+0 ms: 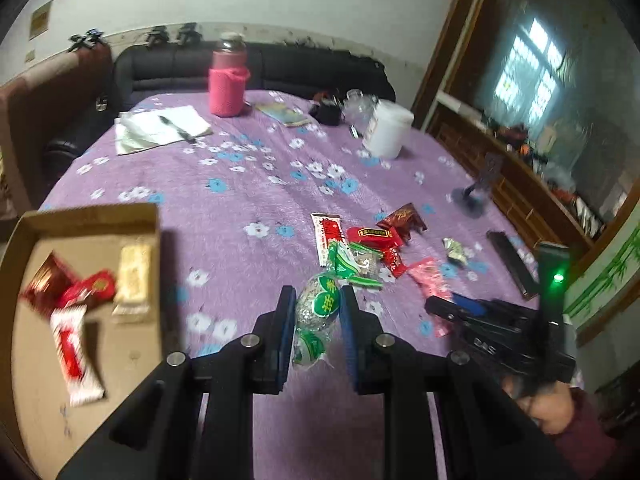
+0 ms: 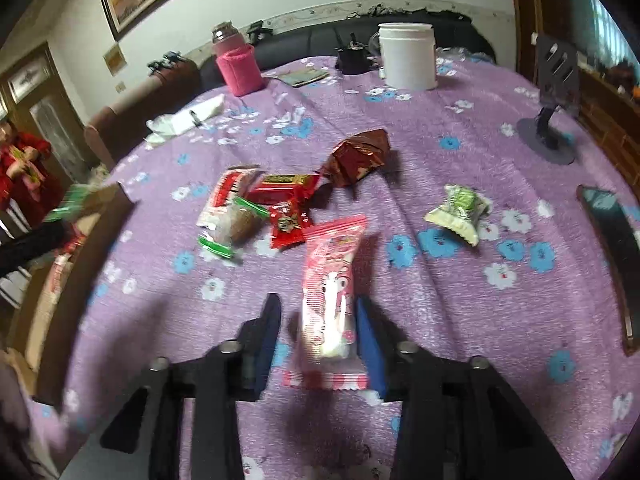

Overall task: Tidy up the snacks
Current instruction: 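Grasp the clear green-wrapped candy with the left tool while the right holds the pink packet, then carry the clear candy and pink packet over the box with both tools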

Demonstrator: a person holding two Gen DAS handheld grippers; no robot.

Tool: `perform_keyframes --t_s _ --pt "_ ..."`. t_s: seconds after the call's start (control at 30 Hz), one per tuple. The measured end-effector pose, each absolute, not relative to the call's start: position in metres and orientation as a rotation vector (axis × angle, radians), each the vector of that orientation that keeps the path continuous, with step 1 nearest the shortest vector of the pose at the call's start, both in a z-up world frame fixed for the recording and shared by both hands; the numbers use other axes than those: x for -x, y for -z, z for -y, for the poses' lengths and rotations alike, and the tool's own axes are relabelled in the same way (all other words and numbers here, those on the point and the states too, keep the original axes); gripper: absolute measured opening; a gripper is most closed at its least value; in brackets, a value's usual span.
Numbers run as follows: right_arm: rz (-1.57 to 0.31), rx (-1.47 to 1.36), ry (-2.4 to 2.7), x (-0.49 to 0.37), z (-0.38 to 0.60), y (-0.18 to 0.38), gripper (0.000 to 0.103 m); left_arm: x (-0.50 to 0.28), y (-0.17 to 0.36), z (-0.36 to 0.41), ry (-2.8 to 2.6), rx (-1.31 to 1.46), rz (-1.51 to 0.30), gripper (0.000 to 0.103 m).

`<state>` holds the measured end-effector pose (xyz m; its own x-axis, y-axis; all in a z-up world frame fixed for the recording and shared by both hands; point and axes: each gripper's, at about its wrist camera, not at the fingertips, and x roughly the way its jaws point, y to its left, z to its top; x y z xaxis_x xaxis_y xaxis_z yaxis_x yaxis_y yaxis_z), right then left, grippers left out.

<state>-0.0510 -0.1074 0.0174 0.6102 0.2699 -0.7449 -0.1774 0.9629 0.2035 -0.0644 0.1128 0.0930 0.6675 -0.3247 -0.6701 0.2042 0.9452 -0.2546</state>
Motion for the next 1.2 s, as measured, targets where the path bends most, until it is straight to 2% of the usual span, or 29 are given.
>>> perform_keyframes --t_s 0.03,0.27,0.57,0.93,1.2 --pt "-0.878 -0.11 -0.264 0.052 0.107 -0.017 0.026 0.073 -0.095 -0.119 0.291 0.18 -0.769 0.021" --pt "-0.842 -0.141 -0.313 0.078 0.108 -0.032 0.026 0.125 -0.101 -0.182 0.204 0.309 -0.692 0.021" --pt "-0.81 -0.176 -0.501 0.102 0.057 -0.077 0.026 0.145 -0.081 -0.264 0.044 0.405 -0.7 0.021" --pt "-0.879 -0.119 -0.722 0.092 -0.073 -0.091 0.027 0.118 -0.053 -0.328 -0.117 0.379 -0.822 0.021" --pt "-0.946 0.026 -0.771 0.08 -0.161 -0.072 0.027 0.088 -0.035 -0.348 -0.149 0.397 -0.905 0.021"
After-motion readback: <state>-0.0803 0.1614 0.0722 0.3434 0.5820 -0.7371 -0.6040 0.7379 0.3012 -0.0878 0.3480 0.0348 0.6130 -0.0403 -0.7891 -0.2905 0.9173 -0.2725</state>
